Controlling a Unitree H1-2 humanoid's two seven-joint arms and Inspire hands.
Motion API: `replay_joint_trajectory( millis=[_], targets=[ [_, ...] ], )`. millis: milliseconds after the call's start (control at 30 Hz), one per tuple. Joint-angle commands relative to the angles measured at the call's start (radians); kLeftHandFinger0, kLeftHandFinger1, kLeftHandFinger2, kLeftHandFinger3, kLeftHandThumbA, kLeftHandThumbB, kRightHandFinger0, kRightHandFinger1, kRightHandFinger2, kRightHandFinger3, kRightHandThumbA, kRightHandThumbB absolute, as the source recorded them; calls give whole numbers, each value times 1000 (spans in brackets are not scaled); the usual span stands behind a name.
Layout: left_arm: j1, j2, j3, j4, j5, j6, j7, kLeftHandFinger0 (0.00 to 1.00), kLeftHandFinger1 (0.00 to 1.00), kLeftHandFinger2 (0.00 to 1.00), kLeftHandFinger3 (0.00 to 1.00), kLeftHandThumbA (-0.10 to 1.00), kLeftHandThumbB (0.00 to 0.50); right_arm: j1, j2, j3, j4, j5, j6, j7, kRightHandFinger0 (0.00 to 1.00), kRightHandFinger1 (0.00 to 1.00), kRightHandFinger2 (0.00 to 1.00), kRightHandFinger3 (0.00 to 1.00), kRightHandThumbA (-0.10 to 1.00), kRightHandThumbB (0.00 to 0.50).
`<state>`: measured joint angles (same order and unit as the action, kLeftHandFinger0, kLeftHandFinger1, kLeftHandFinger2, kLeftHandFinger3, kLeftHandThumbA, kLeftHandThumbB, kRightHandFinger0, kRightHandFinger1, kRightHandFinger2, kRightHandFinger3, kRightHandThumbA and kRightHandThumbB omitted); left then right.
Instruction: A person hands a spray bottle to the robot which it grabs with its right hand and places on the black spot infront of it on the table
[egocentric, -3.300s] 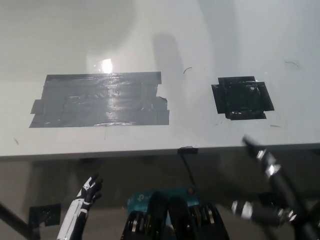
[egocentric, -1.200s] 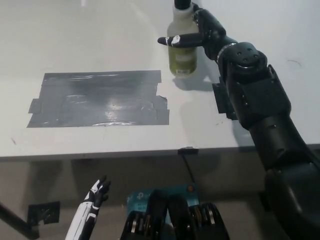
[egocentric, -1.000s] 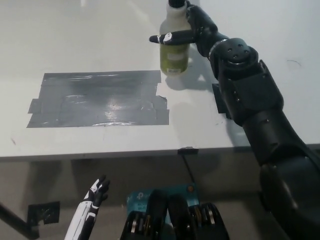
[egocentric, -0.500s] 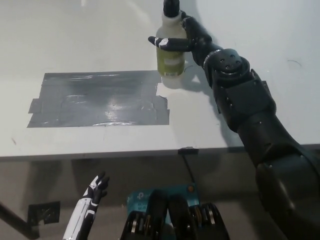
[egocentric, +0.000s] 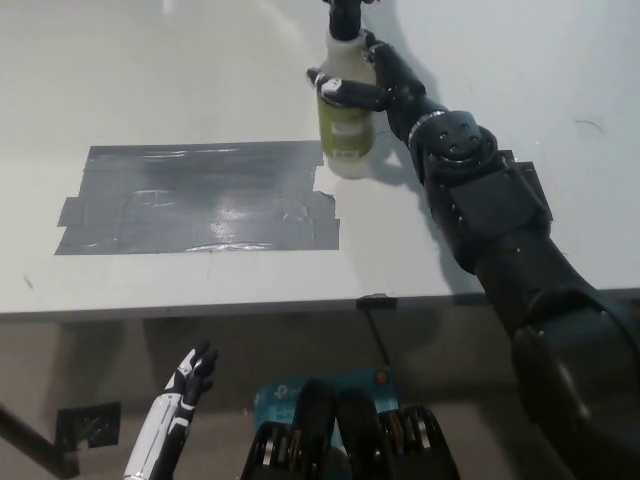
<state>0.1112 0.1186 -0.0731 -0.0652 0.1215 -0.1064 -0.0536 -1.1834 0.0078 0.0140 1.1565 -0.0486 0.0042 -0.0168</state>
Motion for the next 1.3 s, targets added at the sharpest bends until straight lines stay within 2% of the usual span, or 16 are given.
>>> replay_joint_trajectory(
  millis=[0, 33, 67, 133, 233, 433, 567, 667, 700, 733, 767, 800, 900, 1133, 1200, 1267],
  targets=[
    [-1, 9, 2, -27, -6, -9, -10, 1000, 1000, 1000, 1000, 1000, 59, -39, 10, 11, -4, -68, -65, -246, 0, 203, 578, 448, -100, 193],
    [-2, 9, 2, -29, -6, -5, -10, 1000, 1000, 1000, 1000, 1000, 54, -38, 12, 11, -6, -71, -72, -265, 0, 288, 698, 595, -100, 182],
    [-2, 10, 2, -29, -5, -4, -10, 1000, 1000, 1000, 1000, 1000, 54, -38, 13, 11, -5, -73, -76, -275, 0, 328, 724, 646, -100, 178],
    [-4, 11, 1, -27, -1, -5, -10, 1000, 1000, 1000, 1000, 1000, 56, -34, 13, 10, -8, -75, -103, -295, 0, 343, 705, 663, -100, 145],
    [-2, 14, 1, -26, 4, -12, -8, 1000, 1000, 1000, 1000, 1000, 50, -31, 16, 18, -20, -95, -121, -332, 0, 331, 701, 676, -100, 155],
    [-2, 18, -1, -21, 10, -20, -8, 1000, 1000, 1000, 1000, 1000, 44, -37, 19, 16, -39, -104, -133, -391, 0, 310, 682, 631, -100, 131],
    [-5, 16, -1, -21, 1, -17, -10, 1000, 1000, 1000, 1000, 1000, 46, -25, 11, 19, -112, -131, -151, -440, 0, 135, 503, 525, -100, 143],
    [-5, 17, -1, -19, -1, -21, -11, 1000, 1000, 1000, 1000, 1000, 52, -16, 6, 16, -152, -135, -162, -449, 0, 106, 466, 519, -100, 145],
    [-5, 17, -1, -20, -2, -20, -12, 1000, 1000, 1000, 1000, 1000, 60, -9, 1, 22, -183, -147, -167, -458, 29, 145, 436, 478, -100, 143],
    [-7, 19, -1, -19, 0, -23, -12, 1000, 1000, 1000, 1000, 1000, 47, -3, -4, 18, -219, -149, -164, -458, 6, 99, 414, 459, -100, 120],
    [-11, 22, -1, -18, 3, -28, -12, 1000, 1000, 1000, 1000, 1000, 44, 1, -9, 13, -257, -149, -158, -457, 1, 99, 451, 505, -100, 114],
    [-12, 23, -1, -14, 8, -36, -9, 1000, 1000, 1000, 1000, 1000, 48, 11, -14, 1, -316, -145, -127, -452, 0, 133, 551, 591, -100, 121],
    [-8, 24, -1, -12, 1, -32, -12, 1000, 1000, 1000, 1000, 1000, 59, 46, -41, 3, -430, -174, -112, -451, 0, 228, 655, 684, -100, 117],
    [4, 32, -7, -9, 13, -42, -12, 1000, 1000, 1000, 1000, 1000, 36, 117, -93, -8, -518, -196, -91, -461, 0, 223, 660, 735, -100, 102],
    [5, 31, -7, -7, 9, -45, -11, 1000, 1000, 1000, 1000, 1000, 23, 133, -105, -16, -512, -190, -103, -464, 0, 147, 569, 647, -100, 121],
    [8, 30, -7, -5, 2, -50, -11, 1000, 1000, 1000, 1000, 1000, 22, 149, -114, -29, -501, -176, -120, -465, 0, 140, 510, 592, -100, 125]
  ],
)
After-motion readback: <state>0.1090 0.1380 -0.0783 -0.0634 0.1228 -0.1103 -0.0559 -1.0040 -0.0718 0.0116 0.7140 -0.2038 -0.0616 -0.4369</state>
